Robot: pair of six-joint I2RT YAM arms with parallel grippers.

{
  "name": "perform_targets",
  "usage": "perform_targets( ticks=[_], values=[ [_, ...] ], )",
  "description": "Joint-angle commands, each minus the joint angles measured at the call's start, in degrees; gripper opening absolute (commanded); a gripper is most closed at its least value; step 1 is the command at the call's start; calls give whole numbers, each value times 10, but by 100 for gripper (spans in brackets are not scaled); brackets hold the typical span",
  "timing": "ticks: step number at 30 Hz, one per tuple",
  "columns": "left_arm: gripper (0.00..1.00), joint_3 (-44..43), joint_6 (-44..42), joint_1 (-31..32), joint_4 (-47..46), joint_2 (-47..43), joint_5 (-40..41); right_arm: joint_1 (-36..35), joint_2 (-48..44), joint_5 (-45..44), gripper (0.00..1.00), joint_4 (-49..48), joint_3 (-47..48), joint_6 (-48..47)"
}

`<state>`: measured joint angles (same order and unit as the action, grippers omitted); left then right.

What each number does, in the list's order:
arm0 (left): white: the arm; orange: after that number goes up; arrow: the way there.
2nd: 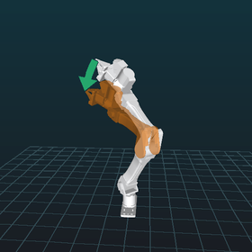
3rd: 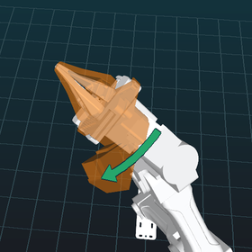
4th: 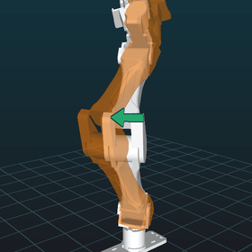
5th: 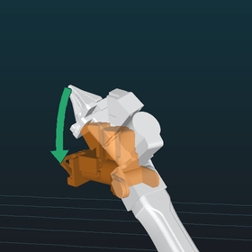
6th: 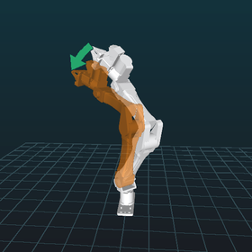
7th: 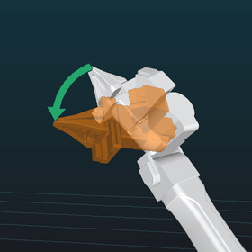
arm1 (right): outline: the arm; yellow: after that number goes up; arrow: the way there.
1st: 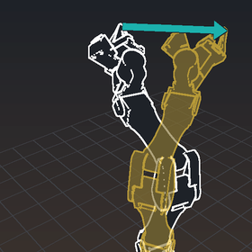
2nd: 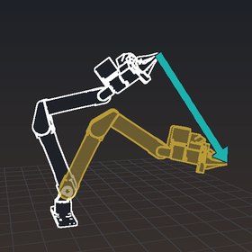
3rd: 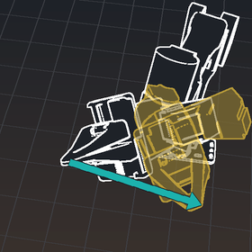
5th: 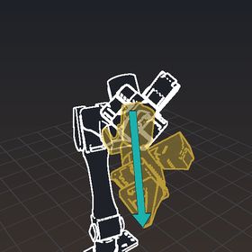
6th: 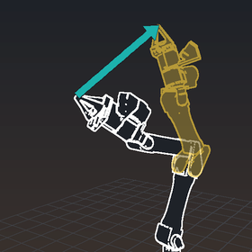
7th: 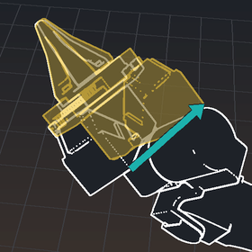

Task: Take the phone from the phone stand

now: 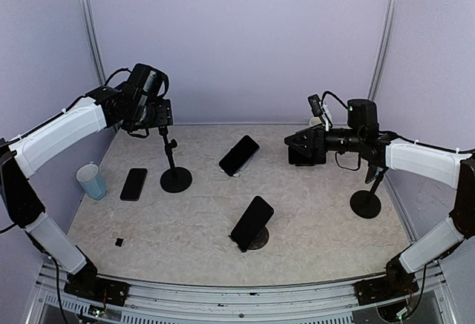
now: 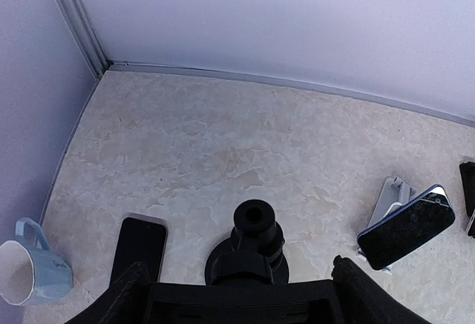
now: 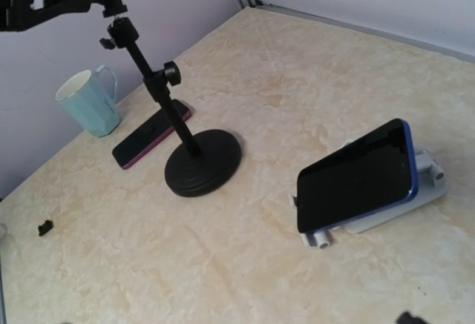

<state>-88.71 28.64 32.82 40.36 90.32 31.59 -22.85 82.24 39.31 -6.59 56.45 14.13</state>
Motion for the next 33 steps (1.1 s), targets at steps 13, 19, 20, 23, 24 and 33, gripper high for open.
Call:
perform_targets(
  ticks=[13,19,20,23,24,33],
  values=[
    [57,-59,-132,-90,-143,5,-73,-4,-13,-13,93,24,17,-14],
    [57,-77,-165,-145,-161,28,-106,-4,-16,-13,93,27,19,-16],
    [56,-79,-167,-155,-164,32,-110,-4,-16,-13,93,29,20,-16],
    [55,-80,-175,-186,-179,41,-128,-4,-15,-12,93,30,23,-16],
    [54,-80,-179,-197,-184,44,-139,-4,-14,-11,93,31,24,-16],
    [52,-87,-203,-262,-211,77,-192,-4,-13,-12,93,43,37,-21]
  ],
)
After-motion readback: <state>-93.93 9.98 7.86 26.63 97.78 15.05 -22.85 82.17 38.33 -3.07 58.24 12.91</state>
